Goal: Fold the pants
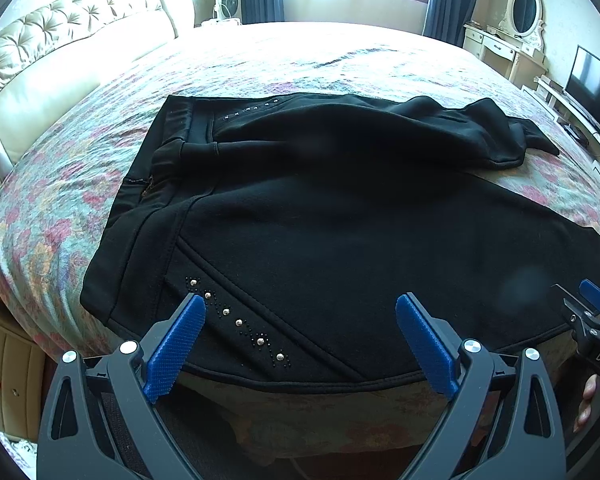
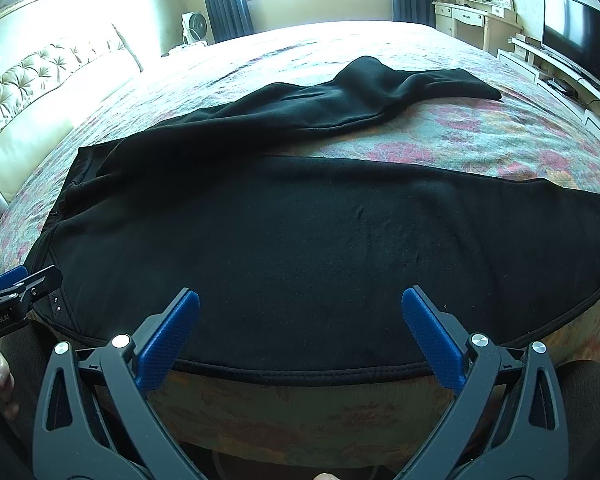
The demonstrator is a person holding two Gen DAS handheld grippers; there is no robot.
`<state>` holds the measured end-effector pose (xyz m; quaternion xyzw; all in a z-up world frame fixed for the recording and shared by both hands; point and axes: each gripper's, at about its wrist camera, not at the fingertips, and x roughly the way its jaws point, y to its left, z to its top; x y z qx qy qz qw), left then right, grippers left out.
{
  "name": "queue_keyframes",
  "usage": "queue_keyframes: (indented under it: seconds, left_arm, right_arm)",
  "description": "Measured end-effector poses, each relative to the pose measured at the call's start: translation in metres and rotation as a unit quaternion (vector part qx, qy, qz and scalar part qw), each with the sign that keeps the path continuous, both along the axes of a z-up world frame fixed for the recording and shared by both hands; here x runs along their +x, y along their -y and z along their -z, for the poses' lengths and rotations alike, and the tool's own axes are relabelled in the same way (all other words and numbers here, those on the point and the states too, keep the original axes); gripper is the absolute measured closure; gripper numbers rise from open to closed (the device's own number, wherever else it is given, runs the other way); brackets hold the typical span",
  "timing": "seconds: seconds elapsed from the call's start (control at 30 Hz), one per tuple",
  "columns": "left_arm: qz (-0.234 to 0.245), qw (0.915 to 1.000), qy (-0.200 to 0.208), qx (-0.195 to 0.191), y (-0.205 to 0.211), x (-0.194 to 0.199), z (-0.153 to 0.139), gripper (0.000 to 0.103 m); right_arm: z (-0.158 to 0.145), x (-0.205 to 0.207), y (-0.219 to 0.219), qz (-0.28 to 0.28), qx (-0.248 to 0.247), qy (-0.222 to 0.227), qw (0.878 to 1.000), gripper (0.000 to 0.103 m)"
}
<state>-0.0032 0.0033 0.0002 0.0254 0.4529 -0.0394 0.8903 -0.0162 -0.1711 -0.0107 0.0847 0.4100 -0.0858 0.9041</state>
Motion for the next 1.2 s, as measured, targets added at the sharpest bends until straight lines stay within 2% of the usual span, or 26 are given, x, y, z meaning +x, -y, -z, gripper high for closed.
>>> queue_keyframes:
  seconds: [0.93, 1.0, 1.13, 1.2]
  left_arm:
    - [0.007, 0.9999, -0.012, 0.001, 0.001, 0.002, 0.003, 0.008]
    - [0.02, 0.9995, -0.017, -0.014, -0.002, 0.005, 0.001, 0.008]
    - [0.025, 0.9963, -0.002, -0.082, -0.03, 0.018, -0.014, 0.008]
    - [0.005, 0.9967, -0.005, -0.08, -0.053, 0.034, -0.02, 0.008]
  right_arm:
    - [0.005, 0.007, -0.002, -0.004, 0.004, -0.012, 1.0, 0.002]
    - [0.005, 0.01, -0.002, -0.006, 0.006, -0.013, 1.0, 0.002]
    - [0.002, 0.018, -0.004, -0.014, 0.008, -0.013, 1.0, 0.002]
    - [0.0, 0.023, -0.006, -0.019, 0.008, -0.013, 1.0, 0.002]
